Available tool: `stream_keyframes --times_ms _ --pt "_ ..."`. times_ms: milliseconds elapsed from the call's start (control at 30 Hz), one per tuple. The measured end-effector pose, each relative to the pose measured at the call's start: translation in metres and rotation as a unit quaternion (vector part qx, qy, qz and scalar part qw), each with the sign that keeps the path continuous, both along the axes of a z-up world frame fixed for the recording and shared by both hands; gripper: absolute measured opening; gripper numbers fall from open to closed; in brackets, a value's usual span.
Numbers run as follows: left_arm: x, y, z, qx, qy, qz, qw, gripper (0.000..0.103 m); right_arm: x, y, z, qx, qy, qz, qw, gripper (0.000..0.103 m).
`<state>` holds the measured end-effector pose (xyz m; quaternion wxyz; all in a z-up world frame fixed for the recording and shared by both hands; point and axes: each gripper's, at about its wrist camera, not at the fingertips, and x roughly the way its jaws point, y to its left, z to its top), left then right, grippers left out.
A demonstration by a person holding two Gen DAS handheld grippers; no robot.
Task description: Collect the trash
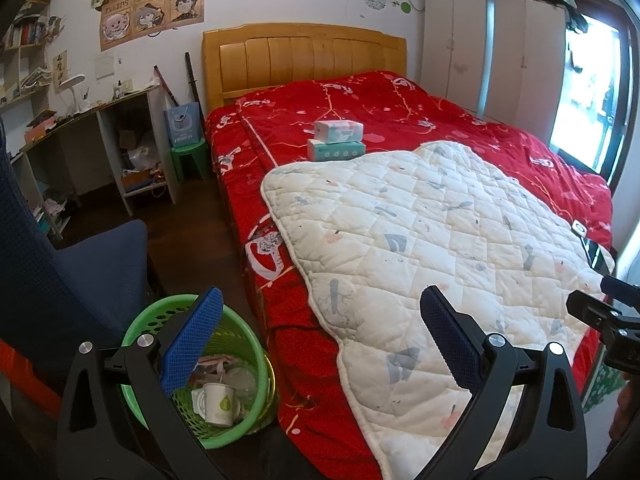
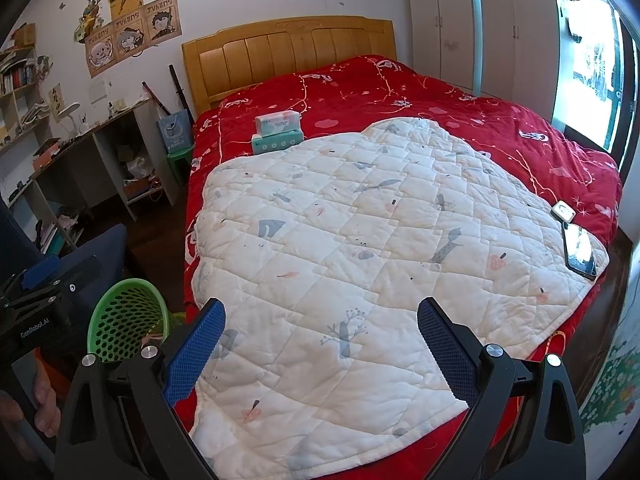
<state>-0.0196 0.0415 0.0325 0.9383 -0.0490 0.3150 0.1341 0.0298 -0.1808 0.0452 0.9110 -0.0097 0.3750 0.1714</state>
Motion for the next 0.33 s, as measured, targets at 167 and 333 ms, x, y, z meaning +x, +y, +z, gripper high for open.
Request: stream_keyframes --times_ms 167,333 --pt "-0.0002 0.0004 -0.0024 -0.003 0.001 0.006 1.0000 0.097 0.0003 0.0002 -0.0002 0.000 0.000 0.000 1.000 0.094" --pt "-0.0003 0.0001 -0.0034 -0.002 0.001 0.006 1.0000 0.097 -0.0001 -0.0005 -0.0032 0.001 0.002 -0.001 1.000 0.093"
